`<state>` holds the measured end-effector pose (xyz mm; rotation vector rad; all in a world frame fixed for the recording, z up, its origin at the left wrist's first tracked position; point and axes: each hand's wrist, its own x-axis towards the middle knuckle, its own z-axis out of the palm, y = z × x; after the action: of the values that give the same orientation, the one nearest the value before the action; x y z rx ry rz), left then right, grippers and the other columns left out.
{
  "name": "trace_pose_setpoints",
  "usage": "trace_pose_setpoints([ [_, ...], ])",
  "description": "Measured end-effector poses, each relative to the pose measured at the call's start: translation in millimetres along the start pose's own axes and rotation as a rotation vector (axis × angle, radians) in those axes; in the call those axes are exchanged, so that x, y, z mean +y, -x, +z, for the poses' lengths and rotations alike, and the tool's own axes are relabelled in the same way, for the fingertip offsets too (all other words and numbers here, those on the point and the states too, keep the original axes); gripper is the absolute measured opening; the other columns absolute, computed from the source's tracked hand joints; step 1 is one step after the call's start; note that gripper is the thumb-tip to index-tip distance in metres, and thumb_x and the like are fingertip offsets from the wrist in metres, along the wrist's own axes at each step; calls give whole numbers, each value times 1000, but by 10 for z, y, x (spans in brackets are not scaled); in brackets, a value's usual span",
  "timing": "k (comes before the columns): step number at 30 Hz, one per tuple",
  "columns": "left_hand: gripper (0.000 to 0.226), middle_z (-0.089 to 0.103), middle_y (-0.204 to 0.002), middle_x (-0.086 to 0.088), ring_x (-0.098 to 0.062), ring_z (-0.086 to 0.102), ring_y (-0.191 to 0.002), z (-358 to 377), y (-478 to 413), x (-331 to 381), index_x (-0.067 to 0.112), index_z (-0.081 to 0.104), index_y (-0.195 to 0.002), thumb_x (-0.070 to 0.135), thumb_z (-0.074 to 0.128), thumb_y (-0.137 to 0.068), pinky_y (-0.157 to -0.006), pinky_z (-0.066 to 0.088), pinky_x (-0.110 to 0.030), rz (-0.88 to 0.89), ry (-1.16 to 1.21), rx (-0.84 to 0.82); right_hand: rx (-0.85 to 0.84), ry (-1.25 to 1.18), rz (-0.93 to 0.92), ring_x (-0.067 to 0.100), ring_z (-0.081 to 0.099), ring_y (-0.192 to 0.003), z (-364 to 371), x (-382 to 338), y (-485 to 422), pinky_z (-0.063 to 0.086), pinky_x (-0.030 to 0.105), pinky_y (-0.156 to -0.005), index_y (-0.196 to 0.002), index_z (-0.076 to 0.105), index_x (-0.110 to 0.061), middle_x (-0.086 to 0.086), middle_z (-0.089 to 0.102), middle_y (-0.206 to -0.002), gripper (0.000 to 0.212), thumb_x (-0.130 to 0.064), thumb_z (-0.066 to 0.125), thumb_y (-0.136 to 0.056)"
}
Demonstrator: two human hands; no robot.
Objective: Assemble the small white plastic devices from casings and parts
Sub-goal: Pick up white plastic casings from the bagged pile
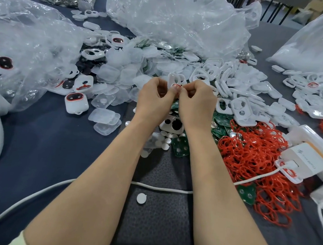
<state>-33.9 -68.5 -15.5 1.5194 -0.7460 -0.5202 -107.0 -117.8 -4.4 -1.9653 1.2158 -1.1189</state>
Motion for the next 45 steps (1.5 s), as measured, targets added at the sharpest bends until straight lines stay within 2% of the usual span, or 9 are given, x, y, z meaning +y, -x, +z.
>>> trace_pose_setpoints([
  [5,16,69,-96,-16,-31,66,-94,13,-19,-13,19,53,-81,25,62,-92,-88,51,-50,9,-32,49,5,12,-6,24,60,-89,28,-15,24,45,32,-79,-87,64,-6,0,60,-76,12,-16,59,-91],
  [12,13,70,-94,-9,-21,68,-92,-2,-22,-21,17,58,-90,24,69,-88,-88,55,-40,-9,60,-19,54,-81,-8,4,50,-65,26,2,18,37,9,-61,-91,58,-3,-10,51,-69,6,-9,58,-90],
  [16,14,69,-101,-12,-23,67,-100,-23,-20,-27,12,58,-99,14,66,-89,-93,53,-40,-30,121,-95,52,-102,-26,-1,48,-62,16,26,19,37,9,-60,-90,58,-3,-13,49,-67,5,-8,59,-89],
  [23,9,69,-96,-8,-20,66,-93,-17,-19,-22,19,56,-90,17,64,-91,-90,54,-36,3,63,-61,13,-84,9,-2,48,-63,16,63,-27,36,3,-58,-93,59,-6,-13,50,-69,8,-14,61,-90],
  [30,15,69,-93,-10,-24,67,-95,-12,-10,3,16,57,-85,15,51,-99,-93,53,-40,19,108,-20,25,-53,-21,2,50,-64,5,48,-14,39,6,-59,-89,61,-7,-10,53,-69,6,-12,61,-89],
  [35,12,68,-87,1,-16,66,-87,-15,-23,-7,17,56,-87,22,54,-97,-84,53,-35,161,-125,41,-54,-116,101,13,57,-68,-30,63,-60,43,16,-60,-87,65,-6,0,61,-71,10,-15,63,-86],
  [39,11,68,-96,-10,-24,66,-96,-16,-57,-25,9,57,-94,17,50,-99,-90,54,-39,51,17,30,-20,-130,68,3,51,-60,-47,62,-52,37,8,-55,-85,62,-11,-7,56,-66,6,-16,64,-87],
  [42,13,68,-94,-13,-23,68,-94,-24,-74,-13,4,57,-97,14,49,-100,-83,56,-27,-37,181,21,-1,-119,35,1,50,-60,-47,48,-46,38,7,-56,-84,61,-13,-10,55,-66,5,-16,63,-88],
  [45,14,69,-97,-17,-26,69,-94,-9,-71,-10,4,58,-96,14,49,-99,-83,57,-30,-68,227,-1,-18,-110,18,4,54,-63,-41,43,-47,40,10,-58,-88,64,-10,-5,60,-69,4,-14,63,-89],
])
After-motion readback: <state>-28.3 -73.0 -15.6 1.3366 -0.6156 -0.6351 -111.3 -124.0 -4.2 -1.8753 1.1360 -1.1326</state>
